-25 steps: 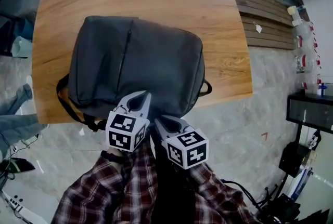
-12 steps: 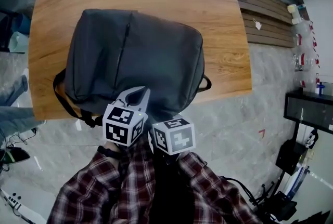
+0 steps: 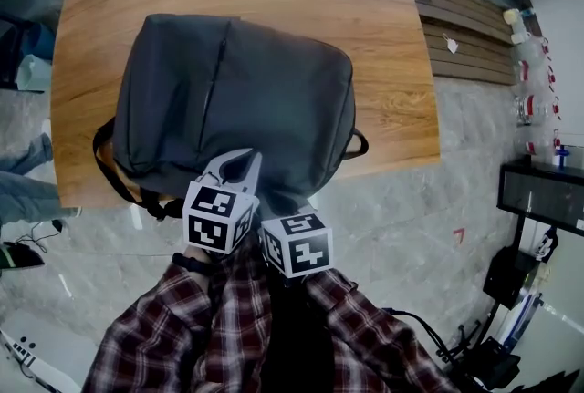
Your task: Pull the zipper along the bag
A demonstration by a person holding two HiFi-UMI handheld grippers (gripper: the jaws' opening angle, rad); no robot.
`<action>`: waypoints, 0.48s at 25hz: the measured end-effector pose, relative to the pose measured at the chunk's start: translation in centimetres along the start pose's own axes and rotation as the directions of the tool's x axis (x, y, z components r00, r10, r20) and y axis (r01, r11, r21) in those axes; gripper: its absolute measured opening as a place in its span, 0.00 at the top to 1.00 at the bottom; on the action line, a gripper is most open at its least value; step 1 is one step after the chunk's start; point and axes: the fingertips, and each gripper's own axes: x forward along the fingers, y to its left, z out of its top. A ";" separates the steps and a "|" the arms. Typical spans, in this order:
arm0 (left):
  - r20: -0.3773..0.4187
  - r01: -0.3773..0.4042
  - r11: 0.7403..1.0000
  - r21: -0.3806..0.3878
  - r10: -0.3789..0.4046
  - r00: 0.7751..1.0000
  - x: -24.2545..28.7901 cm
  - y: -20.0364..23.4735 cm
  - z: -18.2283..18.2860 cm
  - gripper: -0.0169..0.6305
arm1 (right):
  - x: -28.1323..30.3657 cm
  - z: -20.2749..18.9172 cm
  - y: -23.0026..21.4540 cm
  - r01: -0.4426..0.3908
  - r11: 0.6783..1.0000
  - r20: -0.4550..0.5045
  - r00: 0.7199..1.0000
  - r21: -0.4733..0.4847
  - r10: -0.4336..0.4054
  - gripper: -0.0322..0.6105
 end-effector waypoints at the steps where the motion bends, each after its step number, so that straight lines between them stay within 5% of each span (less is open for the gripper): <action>1: 0.001 -0.002 1.000 0.002 0.002 1.000 0.0 0.0 0.0 0.96 | -0.2 0.1 0.1 -0.010 1.000 0.006 1.000 0.002 0.010 0.93; 6: 0.011 -0.004 1.000 -0.008 0.004 1.000 0.0 0.0 0.0 0.96 | -0.7 0.1 0.4 -0.028 0.999 -0.013 1.000 -0.039 0.027 0.93; 12: 0.011 -0.033 0.999 0.027 0.033 0.999 0.3 0.2 -0.1 0.96 | -2.4 -0.2 -1.8 0.039 0.994 -0.058 0.997 -0.105 -0.045 0.93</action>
